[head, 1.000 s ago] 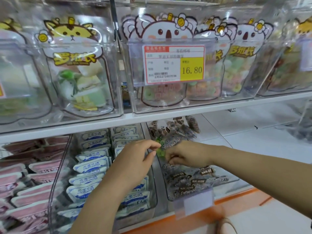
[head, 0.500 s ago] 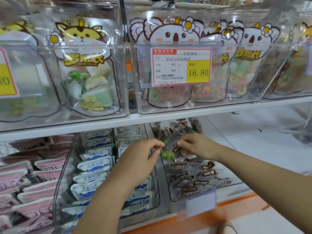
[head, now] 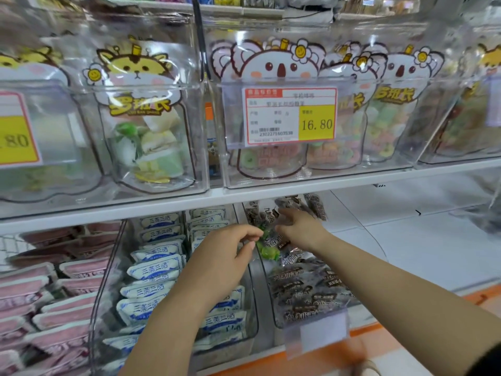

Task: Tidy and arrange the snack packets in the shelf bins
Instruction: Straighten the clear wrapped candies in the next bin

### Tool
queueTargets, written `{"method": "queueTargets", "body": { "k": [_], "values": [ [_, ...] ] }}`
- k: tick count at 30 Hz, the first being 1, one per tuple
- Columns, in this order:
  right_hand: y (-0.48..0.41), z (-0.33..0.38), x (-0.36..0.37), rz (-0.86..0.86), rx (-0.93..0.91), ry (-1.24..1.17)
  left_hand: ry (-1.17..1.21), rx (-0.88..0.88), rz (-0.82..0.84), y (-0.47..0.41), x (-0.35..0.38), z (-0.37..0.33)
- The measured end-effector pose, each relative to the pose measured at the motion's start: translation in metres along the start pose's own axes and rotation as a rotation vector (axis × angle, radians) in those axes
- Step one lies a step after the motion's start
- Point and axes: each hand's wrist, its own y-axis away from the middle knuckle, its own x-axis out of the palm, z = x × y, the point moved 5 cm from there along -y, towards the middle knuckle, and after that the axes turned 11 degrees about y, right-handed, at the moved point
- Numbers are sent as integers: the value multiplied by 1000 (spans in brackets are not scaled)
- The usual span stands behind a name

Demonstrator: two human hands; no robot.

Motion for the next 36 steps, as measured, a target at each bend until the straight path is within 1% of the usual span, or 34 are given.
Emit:
{"method": "queueTargets", "body": {
  "k": [2,5,7,9,11,13,15,19,22,24,26,28,30,31,33,34,35,36],
  "values": [
    [-1,4,5,30,0,-61,6,3,-4,1,-1,1],
    [-12,5,12,89,77,-97,26,5,-23,1,-6,2],
    [-20,2,12,51,98,-108,29,14,-37,0,-9,2],
    [-23,-2,7,-61,112,-79,27,21,-48,0,-11,3],
    [-15,-2,-4,-215,117,-44,26,26,-58,0,-12,4],
    [4,0,-18,-360,89,-102,18,30,-66,0,-12,3],
    [29,1,-33,-441,44,-211,18,26,-67,1,-12,2],
    [76,-10,-48,-403,22,-670,55,15,-77,5,-9,-3],
    [91,-13,-48,-285,41,-921,190,-6,-87,10,-5,-13],
    [95,-6,-41,-164,35,-1029,351,-76,-31,13,2,-15],
    [100,6,-34,-80,-6,-1059,452,-144,27,18,6,-15],
    [97,16,-31,-54,-50,-1000,456,-184,3,20,1,-10],
    [83,17,-33,-82,-57,-867,479,-236,-97,21,-13,2],
    [72,13,-35,-132,-57,-697,482,-256,-158,22,-21,10],
    [46,12,-37,-234,-95,-210,472,-284,-294,22,-38,26],
    [32,14,-34,-257,-117,-28,464,-295,-345,22,-44,32],
    [21,17,-30,-254,-121,77,451,-304,-378,23,-48,35],
    [10,19,-24,-215,-94,86,427,-310,-395,24,-51,36]
  ]
}}
